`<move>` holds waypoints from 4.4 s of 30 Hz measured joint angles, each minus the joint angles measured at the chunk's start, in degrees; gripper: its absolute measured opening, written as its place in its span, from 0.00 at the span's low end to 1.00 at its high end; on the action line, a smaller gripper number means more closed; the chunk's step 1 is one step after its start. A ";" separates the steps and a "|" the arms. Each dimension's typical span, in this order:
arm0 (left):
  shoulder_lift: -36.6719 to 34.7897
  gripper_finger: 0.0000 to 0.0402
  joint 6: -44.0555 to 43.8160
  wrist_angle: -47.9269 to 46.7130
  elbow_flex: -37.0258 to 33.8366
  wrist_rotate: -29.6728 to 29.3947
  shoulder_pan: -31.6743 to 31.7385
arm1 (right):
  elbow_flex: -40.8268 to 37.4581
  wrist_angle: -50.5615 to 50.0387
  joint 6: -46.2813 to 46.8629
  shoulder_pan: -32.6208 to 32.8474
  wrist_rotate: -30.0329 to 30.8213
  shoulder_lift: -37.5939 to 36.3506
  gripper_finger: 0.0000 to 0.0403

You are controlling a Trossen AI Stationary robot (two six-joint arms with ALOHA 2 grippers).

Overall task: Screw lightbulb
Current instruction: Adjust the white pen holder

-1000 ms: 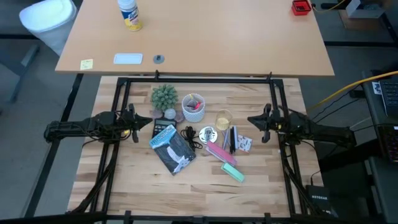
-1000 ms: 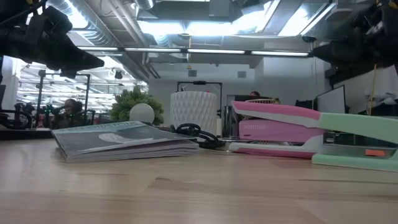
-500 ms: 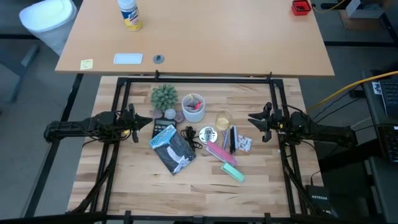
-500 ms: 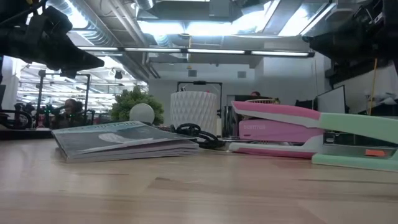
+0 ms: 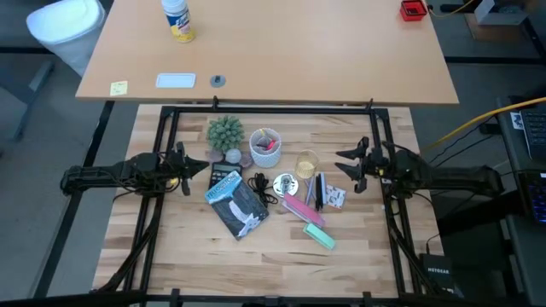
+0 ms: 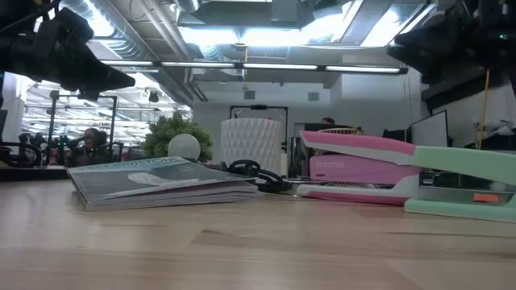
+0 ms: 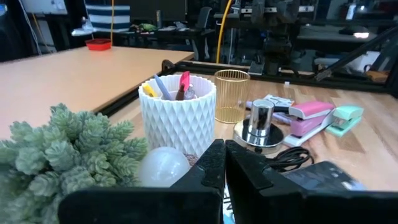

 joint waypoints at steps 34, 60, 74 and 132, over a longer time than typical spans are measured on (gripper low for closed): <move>0.02 0.01 -6.36 0.04 0.00 -0.04 -0.02 | 56.70 -29.72 -34.18 0.00 8.00 69.59 0.45; 0.02 0.01 -6.36 -0.10 0.00 -0.01 -0.02 | 70.50 -40.48 -40.51 -8.64 5.79 88.43 0.32; 0.02 0.01 -6.35 -0.11 0.00 0.00 -0.01 | 70.51 -40.44 -40.42 -17.68 12.70 88.48 0.11; 0.03 0.01 -6.80 -0.07 0.00 -0.02 -0.01 | 70.53 -53.81 -39.35 -11.26 21.68 86.60 0.16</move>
